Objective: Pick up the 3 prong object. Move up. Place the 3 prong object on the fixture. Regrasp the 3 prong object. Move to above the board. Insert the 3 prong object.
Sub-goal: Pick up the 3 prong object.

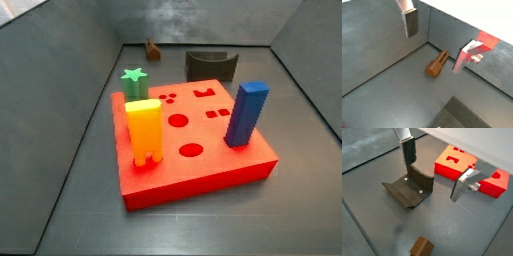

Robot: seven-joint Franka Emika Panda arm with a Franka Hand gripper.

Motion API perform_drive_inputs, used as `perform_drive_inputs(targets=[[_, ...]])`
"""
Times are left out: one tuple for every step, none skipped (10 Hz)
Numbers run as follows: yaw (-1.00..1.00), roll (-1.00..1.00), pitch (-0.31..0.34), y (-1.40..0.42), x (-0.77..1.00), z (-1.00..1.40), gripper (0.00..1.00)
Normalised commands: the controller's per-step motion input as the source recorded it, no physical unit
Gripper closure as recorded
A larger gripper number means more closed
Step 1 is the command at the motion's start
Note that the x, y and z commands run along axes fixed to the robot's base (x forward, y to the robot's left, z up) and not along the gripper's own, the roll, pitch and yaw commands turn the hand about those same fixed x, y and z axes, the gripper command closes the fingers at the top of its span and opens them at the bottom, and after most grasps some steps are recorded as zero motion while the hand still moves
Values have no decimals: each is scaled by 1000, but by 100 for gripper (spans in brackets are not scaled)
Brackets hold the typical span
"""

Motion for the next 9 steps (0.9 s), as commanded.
perform_drive_inputs(targets=[[57,0,-49,206,-129,-274,0],[214,43,-219,383,-551,-737,0],[263,70,-267,366,-626,-800,0],[323,63,-251,377,-603,-829,0],[409,59,-216,386,-611,-897,0],[457,57,-216,360,-520,-880,0],[366,60,-189,286,-169,-911,0],[209,41,-124,240,0,-986,0],[94,0,-80,160,311,-1000,0]])
